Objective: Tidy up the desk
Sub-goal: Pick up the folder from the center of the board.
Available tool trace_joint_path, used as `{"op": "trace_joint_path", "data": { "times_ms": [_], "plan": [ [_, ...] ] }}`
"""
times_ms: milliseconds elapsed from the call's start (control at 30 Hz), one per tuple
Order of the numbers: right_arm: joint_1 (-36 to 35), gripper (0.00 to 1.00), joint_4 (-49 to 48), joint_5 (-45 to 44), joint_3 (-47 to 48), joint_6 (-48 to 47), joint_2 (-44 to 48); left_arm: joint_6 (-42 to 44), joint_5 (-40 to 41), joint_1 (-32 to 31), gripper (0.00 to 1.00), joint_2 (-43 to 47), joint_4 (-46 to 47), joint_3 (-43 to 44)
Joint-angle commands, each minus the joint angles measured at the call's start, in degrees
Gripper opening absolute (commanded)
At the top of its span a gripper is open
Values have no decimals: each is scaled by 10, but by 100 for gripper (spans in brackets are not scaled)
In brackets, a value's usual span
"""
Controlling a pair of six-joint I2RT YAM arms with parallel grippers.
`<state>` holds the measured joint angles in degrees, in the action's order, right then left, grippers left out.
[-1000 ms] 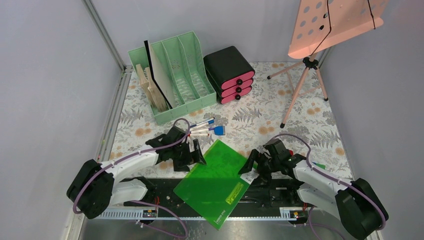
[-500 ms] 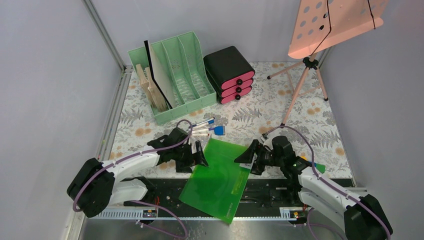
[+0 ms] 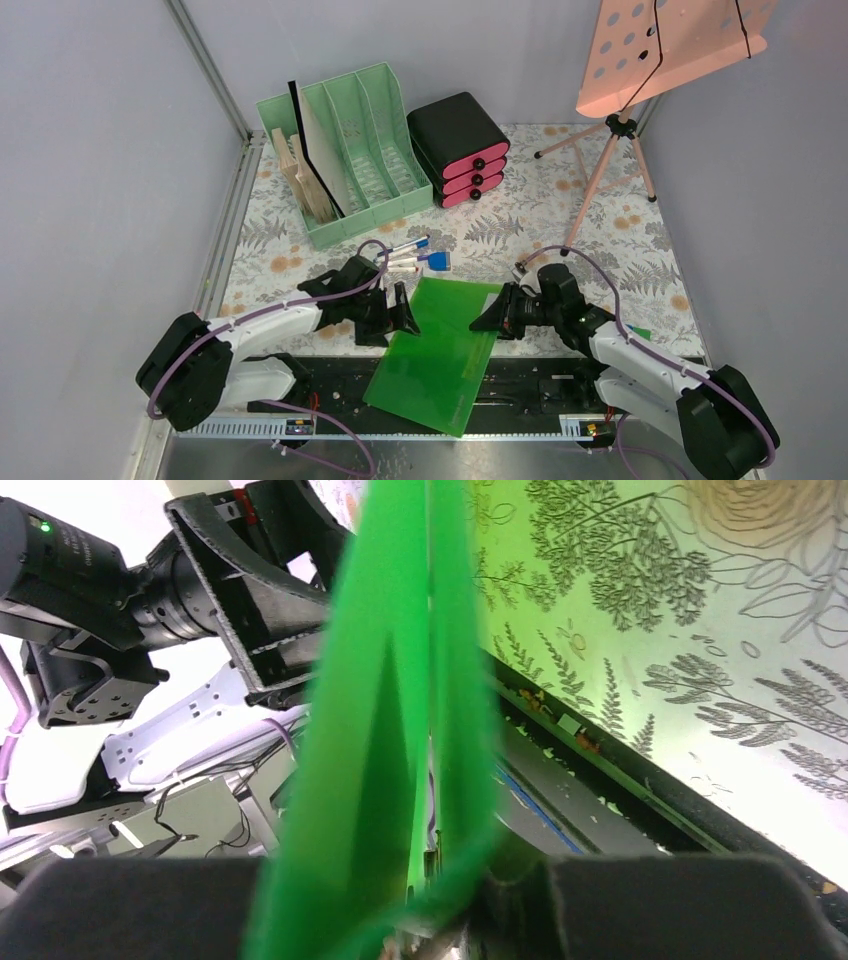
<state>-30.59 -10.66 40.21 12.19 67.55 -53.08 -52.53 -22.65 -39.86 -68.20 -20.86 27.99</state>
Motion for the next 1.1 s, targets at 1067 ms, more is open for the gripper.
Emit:
{"op": "trace_joint_path", "data": {
  "times_ms": [1067],
  "plan": [
    [1,0,289,153,252,-246,29,152,180,-2,99,226,-113,149]
  ]
}}
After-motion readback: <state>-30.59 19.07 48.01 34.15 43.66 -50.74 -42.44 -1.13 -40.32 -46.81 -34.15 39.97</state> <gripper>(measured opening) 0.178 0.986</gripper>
